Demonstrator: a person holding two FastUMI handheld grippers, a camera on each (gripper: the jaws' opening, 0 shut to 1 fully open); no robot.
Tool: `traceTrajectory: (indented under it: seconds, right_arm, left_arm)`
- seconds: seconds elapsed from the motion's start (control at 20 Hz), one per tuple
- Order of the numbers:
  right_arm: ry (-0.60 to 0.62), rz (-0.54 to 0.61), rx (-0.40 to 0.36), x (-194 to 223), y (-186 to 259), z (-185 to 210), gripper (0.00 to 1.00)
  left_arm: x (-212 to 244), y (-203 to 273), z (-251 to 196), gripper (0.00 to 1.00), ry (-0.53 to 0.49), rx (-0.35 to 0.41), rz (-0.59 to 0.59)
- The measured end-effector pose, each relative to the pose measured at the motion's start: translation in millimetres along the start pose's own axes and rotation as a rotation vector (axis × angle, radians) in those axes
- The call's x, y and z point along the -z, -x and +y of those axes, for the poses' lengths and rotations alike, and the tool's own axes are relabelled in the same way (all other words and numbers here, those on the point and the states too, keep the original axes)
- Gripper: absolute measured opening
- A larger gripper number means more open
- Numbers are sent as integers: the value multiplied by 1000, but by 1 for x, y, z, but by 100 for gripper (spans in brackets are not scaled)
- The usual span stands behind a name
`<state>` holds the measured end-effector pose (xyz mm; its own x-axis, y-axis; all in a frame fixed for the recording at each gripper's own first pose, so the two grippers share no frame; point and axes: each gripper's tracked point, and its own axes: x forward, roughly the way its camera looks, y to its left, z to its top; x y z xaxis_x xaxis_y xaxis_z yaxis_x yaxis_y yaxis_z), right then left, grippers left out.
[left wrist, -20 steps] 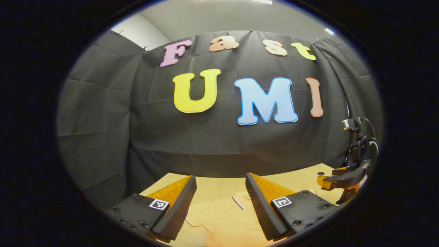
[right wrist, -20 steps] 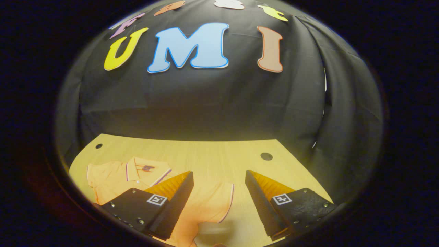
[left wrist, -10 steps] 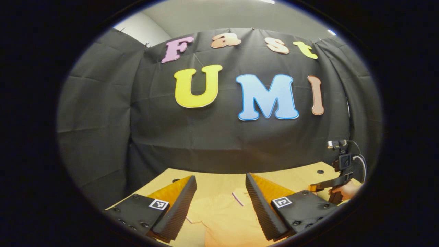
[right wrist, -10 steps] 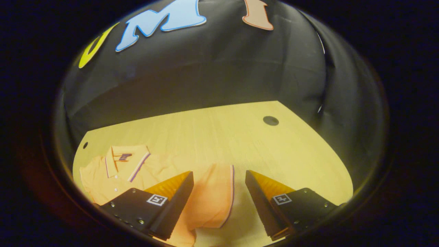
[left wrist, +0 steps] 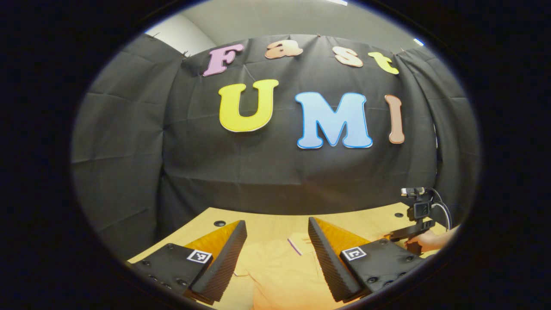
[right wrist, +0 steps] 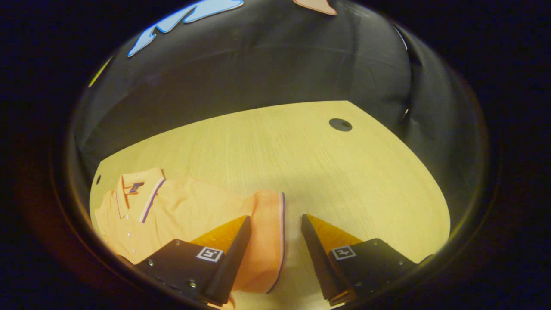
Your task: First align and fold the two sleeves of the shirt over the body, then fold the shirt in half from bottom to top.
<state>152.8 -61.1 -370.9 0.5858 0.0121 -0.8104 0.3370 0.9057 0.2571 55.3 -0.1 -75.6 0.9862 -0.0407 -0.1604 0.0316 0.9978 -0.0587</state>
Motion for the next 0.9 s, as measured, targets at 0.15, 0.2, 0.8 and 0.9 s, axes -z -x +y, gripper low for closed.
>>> traceTrajectory:
  seconds: [0.15,0.2,0.8,0.9]
  right_arm:
    - [17,11,8,5,-3,1,41]
    - [13,12,6,3,2,4,38]
    - [148,-139,-129,-35,59,63,0]
    - [159,-138,-187,-32,68,86,0]
  left_arm:
    - [0,3,-3,96,1,0,2]
    - [-2,6,-4,96,1,-1,-1]
    - [-4,32,3,96,12,-39,-22]
    - [-4,37,7,94,23,-52,-22]
